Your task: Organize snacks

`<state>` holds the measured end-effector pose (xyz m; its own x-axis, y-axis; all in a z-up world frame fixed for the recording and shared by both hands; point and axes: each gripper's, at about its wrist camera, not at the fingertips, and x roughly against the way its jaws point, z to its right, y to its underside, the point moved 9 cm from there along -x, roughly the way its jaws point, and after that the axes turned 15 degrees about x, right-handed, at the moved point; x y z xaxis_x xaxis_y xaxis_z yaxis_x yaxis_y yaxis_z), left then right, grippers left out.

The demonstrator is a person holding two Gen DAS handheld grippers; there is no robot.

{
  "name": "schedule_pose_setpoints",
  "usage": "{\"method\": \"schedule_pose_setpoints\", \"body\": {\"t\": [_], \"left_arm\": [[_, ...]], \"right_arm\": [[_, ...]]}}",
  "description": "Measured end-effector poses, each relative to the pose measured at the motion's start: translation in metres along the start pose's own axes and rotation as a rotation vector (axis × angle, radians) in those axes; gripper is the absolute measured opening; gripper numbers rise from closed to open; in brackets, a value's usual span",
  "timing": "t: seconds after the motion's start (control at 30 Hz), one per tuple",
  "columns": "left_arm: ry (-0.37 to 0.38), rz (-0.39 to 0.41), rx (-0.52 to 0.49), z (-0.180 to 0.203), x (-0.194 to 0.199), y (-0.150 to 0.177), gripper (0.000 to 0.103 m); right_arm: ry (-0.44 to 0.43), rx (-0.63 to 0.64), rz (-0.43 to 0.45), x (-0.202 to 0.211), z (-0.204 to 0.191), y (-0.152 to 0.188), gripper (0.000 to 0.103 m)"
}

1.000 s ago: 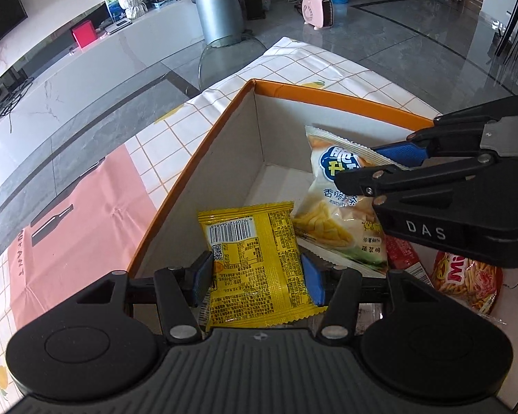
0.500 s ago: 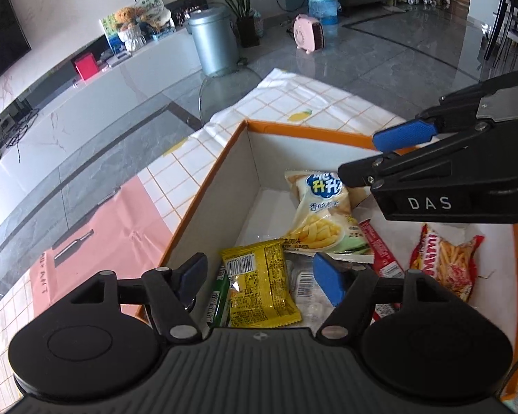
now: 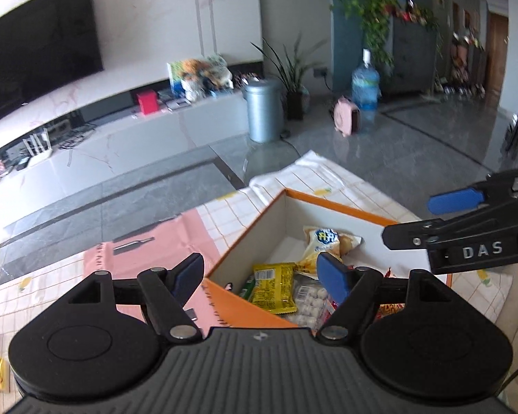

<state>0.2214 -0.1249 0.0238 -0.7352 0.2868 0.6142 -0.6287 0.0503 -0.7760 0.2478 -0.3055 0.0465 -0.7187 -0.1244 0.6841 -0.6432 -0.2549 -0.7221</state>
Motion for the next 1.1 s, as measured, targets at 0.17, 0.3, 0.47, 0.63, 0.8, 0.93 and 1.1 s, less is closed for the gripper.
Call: {"method": "schedule_pose_setpoints", "body": {"t": [0.17,0.3,0.47,0.63,0.8,0.93,1.1], "left_arm": [[-0.059,0.066,0.053,-0.018,0.029,0.013,0.088],[-0.113,0.107,0.077,-0.029,0.046,0.028,0.089],[-0.152,0.134,0.101,-0.039,0.059,0.052,0.09],[-0.195,0.134,0.102,-0.052,0.067,0.079,0.09],[-0.183,0.11,0.142,-0.063,0.069,0.099,0.09],[-0.173,0.07,0.165,-0.069,0.069,0.116,0.09],[-0.183,0.016,0.185,-0.074,0.065,0.136,0.09]], "right_arm": [[0.018,-0.019,0.077,0.039,-0.028,0.01,0.077],[0.042,-0.035,0.133,0.06,-0.051,0.024,0.08],[0.1,-0.039,0.166,0.074,-0.081,0.05,0.084],[0.144,-0.05,0.145,0.075,-0.108,0.085,0.087],[0.154,-0.062,0.11,0.073,-0.122,0.109,0.087],[0.186,-0.062,0.086,0.07,-0.125,0.12,0.088],[0.185,-0.055,0.043,0.062,-0.13,0.137,0.088]]}}
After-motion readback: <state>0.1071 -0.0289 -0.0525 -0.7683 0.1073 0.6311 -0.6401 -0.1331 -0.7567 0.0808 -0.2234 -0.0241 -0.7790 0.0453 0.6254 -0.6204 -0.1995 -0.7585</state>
